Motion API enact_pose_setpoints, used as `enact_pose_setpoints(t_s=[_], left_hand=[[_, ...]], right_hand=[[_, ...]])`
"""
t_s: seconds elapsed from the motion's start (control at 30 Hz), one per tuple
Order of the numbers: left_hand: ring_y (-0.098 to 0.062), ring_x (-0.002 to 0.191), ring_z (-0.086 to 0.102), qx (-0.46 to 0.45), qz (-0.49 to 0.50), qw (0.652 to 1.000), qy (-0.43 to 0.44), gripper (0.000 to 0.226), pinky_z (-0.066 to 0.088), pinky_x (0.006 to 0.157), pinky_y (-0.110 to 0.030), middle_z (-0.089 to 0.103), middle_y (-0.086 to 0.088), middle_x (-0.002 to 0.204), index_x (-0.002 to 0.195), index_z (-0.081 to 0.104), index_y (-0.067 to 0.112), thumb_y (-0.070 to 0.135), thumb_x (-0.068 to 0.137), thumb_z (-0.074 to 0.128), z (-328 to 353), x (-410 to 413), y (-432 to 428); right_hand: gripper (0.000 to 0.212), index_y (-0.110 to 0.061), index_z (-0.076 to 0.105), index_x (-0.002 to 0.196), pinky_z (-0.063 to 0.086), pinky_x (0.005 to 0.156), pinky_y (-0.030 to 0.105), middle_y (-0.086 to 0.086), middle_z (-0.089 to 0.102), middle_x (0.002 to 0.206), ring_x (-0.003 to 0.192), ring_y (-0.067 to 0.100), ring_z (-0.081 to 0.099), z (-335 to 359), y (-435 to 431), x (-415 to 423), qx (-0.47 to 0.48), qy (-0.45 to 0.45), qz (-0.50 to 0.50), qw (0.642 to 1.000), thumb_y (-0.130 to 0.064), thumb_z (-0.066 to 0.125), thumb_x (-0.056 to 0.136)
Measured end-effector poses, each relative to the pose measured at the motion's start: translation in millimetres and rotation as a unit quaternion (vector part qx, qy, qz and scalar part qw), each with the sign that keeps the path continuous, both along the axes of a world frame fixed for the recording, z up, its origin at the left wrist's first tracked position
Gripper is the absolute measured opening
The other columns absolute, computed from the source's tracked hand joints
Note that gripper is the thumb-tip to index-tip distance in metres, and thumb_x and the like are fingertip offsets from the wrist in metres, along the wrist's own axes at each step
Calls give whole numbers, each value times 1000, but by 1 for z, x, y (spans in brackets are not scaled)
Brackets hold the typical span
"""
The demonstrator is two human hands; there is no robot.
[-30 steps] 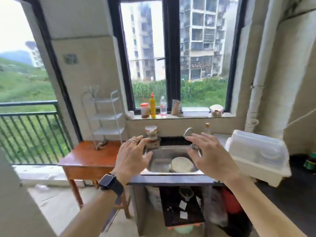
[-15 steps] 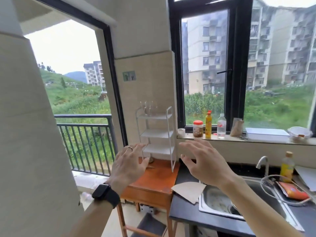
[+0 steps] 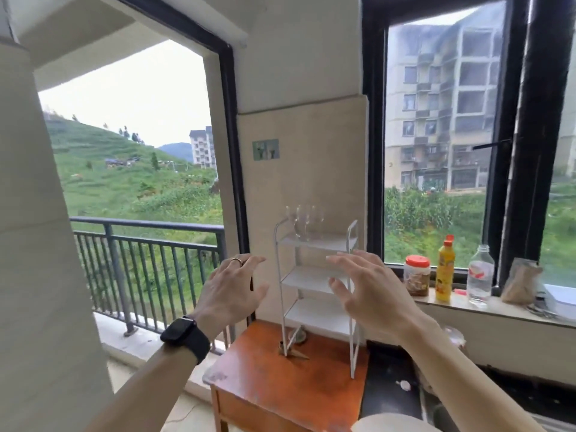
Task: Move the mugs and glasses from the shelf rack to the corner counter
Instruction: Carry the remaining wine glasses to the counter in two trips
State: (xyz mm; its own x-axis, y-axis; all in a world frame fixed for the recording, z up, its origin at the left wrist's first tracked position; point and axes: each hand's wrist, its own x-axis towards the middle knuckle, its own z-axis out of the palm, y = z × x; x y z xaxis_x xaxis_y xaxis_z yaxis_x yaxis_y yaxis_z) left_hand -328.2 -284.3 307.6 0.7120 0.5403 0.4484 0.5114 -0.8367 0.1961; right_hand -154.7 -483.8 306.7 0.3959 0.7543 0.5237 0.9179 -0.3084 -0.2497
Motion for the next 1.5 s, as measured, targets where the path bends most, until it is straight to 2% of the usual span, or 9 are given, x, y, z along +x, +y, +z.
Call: enact_pose_setpoints(t_s=[0.2, 0.57, 0.67, 0.77, 0.9, 1.07, 1.2, 1.4, 1.5], left_hand=[[-17, 134, 43, -92, -21, 994, -51, 57, 44, 101, -39, 43, 7, 150, 144, 35, 41, 52, 91, 53, 9, 79, 75], [-21, 134, 44, -166, -65, 984, -30, 61, 40, 106, -38, 43, 1, 149, 147, 35, 38, 47, 91, 56, -6, 220, 196], [-19, 125, 52, -262, -104, 956, -75, 62, 45, 99, -32, 47, 2, 146, 147, 36, 34, 43, 90, 62, -18, 263, 230], [-16, 114, 57, -378, -132, 906, -136, 63, 48, 81, -24, 49, 5, 137, 146, 38, 27, 32, 91, 68, -34, 302, 258], [-19, 113, 62, -464, -154, 851, -193, 77, 53, 97, -43, 54, 5, 135, 142, 41, 32, 41, 75, 78, -56, 351, 285], [-24, 91, 72, -587, -185, 748, -248, 58, 59, 77, -42, 58, -5, 130, 138, 44, 18, 13, 88, 72, -56, 380, 300], [-24, 83, 70, -603, -209, 735, -230, 36, 58, 85, -46, 67, -1, 113, 122, 55, 19, 13, 91, 70, -48, 389, 307], [-25, 80, 71, -596, -233, 737, -218, 41, 60, 84, -44, 70, -12, 110, 125, 53, 17, 12, 89, 73, -44, 394, 309], [-23, 74, 67, -576, -247, 748, -220, 42, 59, 76, -41, 70, -10, 96, 121, 55, 13, 15, 86, 77, -46, 389, 308]], right_hand=[[47, -31, 43, 145, 36, 113, 40, -9, 52, 147, 143, 16, 34, 11, 82, 75, -8, 3, -5, 1000, -45, 44, 100], [48, -31, 42, 148, 33, 114, 34, -9, 49, 151, 142, 16, 36, -14, 213, 191, -61, 57, -50, 995, -42, 44, 101], [50, -31, 42, 147, 38, 111, 36, -8, 49, 149, 136, 16, 46, -18, 253, 218, -9, 122, -52, 991, -42, 50, 99], [46, -31, 48, 140, 52, 93, 34, -8, 60, 133, 105, 11, 65, -24, 299, 245, 101, 266, -56, 957, -36, 60, 96], [45, -30, 49, 134, 60, 81, 52, -8, 70, 94, 87, 30, 73, -43, 348, 287, 211, 436, -94, 870, -32, 61, 92], [41, -25, 48, 135, 54, 55, 29, -9, 63, 112, 75, 20, 74, -48, 385, 318, 277, 522, -103, 800, -18, 58, 96], [53, -23, 43, 144, 55, 52, 28, 0, 63, 129, 76, 24, 77, -46, 404, 338, 270, 557, -74, 782, -12, 61, 95], [51, -19, 55, 129, 60, 67, 37, 8, 76, 104, 85, 28, 77, -42, 407, 345, 212, 550, -22, 808, -22, 79, 83], [49, -18, 53, 124, 62, 69, 38, 8, 72, 106, 81, 24, 77, -42, 401, 339, 221, 528, -28, 820, -27, 80, 84]])
